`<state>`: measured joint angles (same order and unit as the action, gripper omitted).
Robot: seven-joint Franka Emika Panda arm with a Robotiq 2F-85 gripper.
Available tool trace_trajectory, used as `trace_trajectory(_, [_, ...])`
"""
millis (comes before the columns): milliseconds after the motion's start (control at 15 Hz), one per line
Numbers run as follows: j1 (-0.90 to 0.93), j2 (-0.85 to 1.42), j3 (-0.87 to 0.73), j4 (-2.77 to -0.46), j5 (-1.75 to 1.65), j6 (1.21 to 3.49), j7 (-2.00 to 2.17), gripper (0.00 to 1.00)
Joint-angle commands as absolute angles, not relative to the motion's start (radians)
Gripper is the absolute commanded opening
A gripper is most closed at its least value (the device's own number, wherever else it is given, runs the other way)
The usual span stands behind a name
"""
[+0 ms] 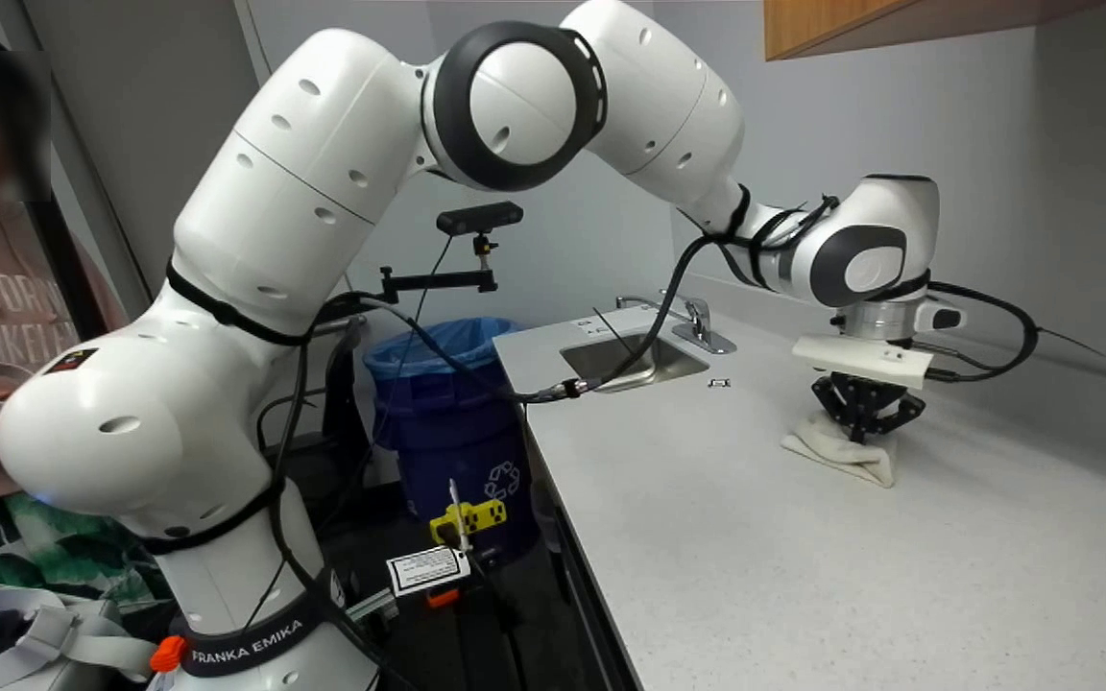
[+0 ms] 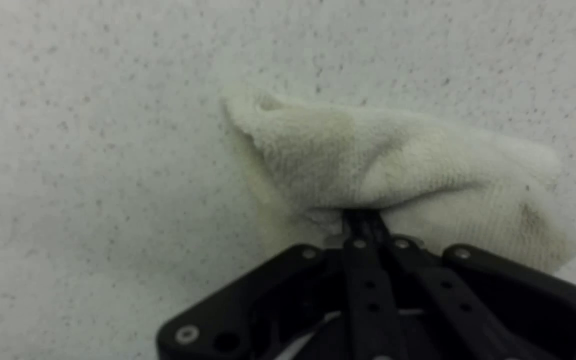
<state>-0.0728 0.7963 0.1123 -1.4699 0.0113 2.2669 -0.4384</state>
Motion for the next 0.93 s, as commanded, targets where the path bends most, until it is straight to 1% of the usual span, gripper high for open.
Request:
trace_trajectory(0, [-0.121, 0.704, 0.136, -1.705, 0.068, 2.311, -0.447, 0.0])
trace_trajectory(667, [-0.15, 0.451, 0.164, -2.13, 0.258, 2.334, -0.469, 0.0])
trace_trajectory(867, [-0.143, 0.41, 0.159, -2.198, 0.298, 2.315, -0.481, 0.0])
